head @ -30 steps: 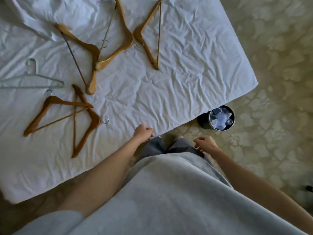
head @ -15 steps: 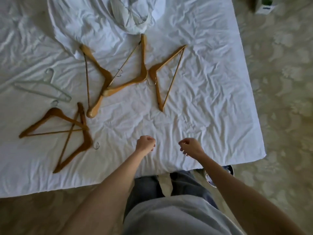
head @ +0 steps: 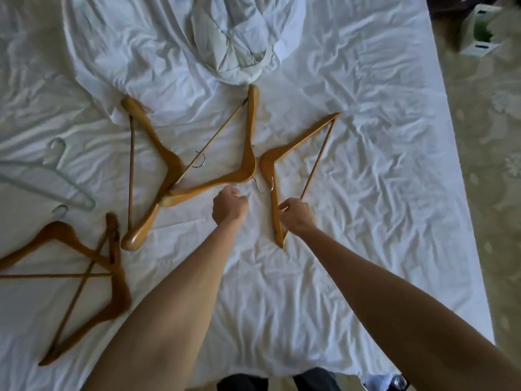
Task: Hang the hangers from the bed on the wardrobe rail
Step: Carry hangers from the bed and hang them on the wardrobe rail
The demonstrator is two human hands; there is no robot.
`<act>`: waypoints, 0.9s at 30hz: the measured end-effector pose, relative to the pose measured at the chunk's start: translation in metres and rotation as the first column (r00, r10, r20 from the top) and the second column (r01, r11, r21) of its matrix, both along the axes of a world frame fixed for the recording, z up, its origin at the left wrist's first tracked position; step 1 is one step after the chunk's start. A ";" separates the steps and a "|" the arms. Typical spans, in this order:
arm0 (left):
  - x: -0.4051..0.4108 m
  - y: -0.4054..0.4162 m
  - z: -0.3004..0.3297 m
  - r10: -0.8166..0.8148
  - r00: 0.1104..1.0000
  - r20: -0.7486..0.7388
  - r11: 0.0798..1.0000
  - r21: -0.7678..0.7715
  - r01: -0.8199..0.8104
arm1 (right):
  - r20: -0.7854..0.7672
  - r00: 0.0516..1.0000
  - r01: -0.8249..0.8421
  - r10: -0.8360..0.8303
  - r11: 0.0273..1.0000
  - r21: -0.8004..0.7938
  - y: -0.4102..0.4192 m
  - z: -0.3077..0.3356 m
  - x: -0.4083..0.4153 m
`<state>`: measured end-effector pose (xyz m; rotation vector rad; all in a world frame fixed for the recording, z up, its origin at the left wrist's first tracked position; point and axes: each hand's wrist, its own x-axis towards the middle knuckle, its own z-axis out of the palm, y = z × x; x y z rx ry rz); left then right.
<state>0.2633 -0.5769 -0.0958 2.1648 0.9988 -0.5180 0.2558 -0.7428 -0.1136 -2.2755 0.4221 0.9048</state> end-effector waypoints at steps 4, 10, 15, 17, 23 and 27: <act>0.027 0.015 -0.046 -0.149 0.988 0.032 0.978 0.154 0.143 | 0.058 0.998 -0.004 0.007 0.998 -0.057 0.022 -0.042 0.023; 0.051 0.035 -0.093 -0.471 0.881 -0.034 0.790 0.427 0.439 | 0.141 0.990 0.032 -0.011 0.988 -0.149 0.037 -0.080 0.033; 0.043 0.047 -0.091 -0.591 0.806 -0.022 0.718 0.440 0.539 | 0.148 0.987 -0.024 0.066 0.964 -0.265 0.028 -0.072 0.032; 0.032 0.052 -0.081 -0.619 0.785 0.039 0.718 0.434 0.544 | 0.154 0.986 -0.018 0.068 0.953 -0.302 0.019 -0.062 0.026; -0.002 0.057 -0.024 -0.408 0.873 0.269 0.908 0.215 0.359 | 0.235 0.972 0.049 0.028 0.947 -0.316 -0.008 -0.006 -0.013; -0.048 0.050 0.029 -0.216 0.938 0.270 0.976 0.050 0.210 | 0.305 0.952 0.097 -0.027 0.971 -0.217 -0.021 0.053 -0.051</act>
